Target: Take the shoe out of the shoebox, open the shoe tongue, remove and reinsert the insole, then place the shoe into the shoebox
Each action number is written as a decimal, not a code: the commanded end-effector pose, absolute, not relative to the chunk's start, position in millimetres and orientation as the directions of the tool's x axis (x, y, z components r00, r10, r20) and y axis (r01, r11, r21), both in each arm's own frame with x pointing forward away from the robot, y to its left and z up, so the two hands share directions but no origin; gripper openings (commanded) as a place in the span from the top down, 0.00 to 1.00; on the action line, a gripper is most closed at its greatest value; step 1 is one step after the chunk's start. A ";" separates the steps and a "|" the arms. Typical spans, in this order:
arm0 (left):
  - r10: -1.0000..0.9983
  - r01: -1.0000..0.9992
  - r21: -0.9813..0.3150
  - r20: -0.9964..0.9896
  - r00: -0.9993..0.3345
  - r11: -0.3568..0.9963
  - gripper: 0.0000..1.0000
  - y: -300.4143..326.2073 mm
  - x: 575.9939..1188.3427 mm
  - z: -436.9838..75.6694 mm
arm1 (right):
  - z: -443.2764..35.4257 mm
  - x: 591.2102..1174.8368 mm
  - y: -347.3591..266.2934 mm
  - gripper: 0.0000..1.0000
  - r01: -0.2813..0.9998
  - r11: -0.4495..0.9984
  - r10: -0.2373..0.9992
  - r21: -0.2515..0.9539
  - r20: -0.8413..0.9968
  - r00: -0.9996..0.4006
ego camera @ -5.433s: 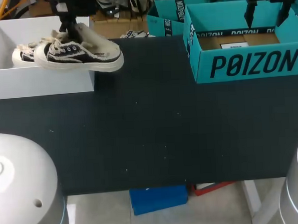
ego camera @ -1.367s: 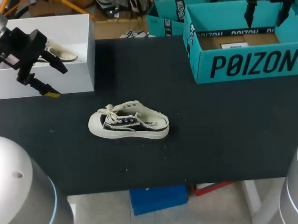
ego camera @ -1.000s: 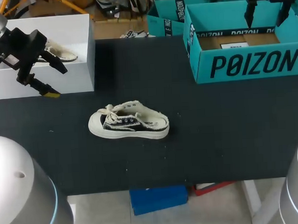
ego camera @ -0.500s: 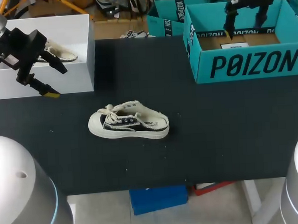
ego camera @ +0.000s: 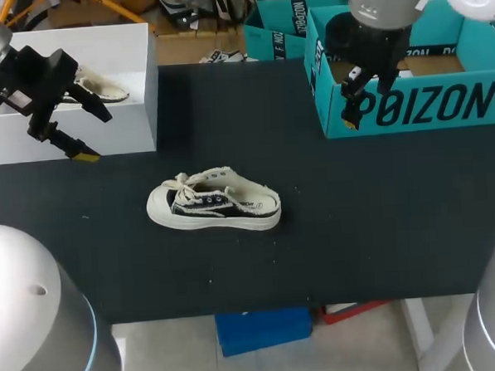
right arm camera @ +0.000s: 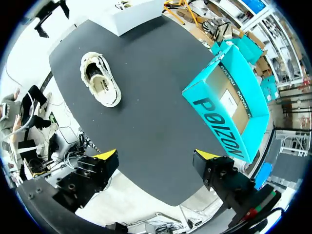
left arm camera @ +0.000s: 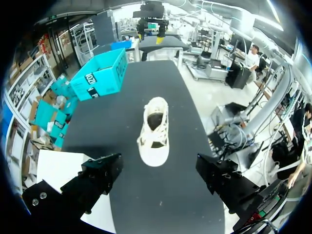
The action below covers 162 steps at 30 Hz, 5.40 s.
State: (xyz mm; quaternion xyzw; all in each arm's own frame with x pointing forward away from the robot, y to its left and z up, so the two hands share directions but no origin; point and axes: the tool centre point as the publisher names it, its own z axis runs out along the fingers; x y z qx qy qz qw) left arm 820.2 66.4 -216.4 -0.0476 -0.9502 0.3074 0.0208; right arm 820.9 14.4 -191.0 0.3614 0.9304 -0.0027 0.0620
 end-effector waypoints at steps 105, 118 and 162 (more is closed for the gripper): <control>0.103 0.080 -0.586 0.006 -0.995 0.806 0.00 66.6 819.4 -217.3 | -381.9 802.4 197.7 0.00 0.087 0.495 0.318 0.864 -0.087 -0.944; 0.103 0.080 -0.586 0.006 -0.995 0.806 0.00 66.6 819.4 -217.3 | -400.8 803.3 204.1 0.00 0.107 0.465 0.318 0.879 -0.053 -0.947; 0.103 0.080 -0.586 0.006 -0.995 0.806 0.00 66.6 819.4 -217.3 | -442.6 812.9 221.2 0.00 0.152 0.418 0.273 0.895 0.036 -0.961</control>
